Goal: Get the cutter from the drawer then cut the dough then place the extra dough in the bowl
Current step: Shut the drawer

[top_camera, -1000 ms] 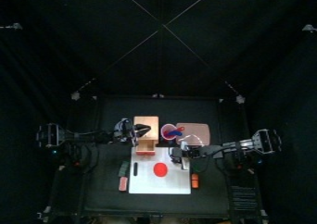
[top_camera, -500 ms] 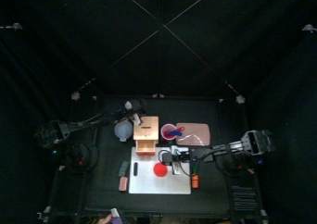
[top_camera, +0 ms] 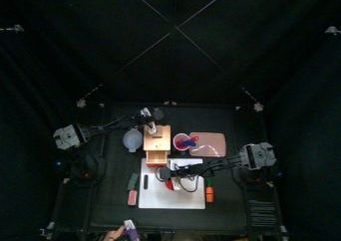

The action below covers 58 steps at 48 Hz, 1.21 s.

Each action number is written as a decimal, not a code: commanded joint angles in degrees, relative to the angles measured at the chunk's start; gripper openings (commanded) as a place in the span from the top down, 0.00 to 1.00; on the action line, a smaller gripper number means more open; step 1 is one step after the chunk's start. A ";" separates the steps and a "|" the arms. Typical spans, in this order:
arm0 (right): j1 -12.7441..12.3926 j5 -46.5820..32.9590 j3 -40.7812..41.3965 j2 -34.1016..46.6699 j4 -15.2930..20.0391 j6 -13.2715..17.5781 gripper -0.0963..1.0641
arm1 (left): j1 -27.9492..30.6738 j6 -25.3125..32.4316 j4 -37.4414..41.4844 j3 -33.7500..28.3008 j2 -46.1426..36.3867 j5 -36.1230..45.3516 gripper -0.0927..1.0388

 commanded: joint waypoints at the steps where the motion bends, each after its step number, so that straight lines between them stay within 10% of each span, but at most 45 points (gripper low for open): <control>1: -0.53 2.64 -5.01 0.79 -2.55 0.09 0.70 | -0.09 -0.09 0.18 -1.23 -0.53 0.00 0.39; 36: -6.06 14.33 -15.38 6.24 -19.78 0.09 0.70 | -0.18 -0.18 0.44 -1.05 -0.53 -0.88 0.39; 58: -10.02 14.50 -16.79 8.17 -23.12 0.18 0.70 | -0.18 -0.18 0.53 -1.05 -0.53 -1.67 0.39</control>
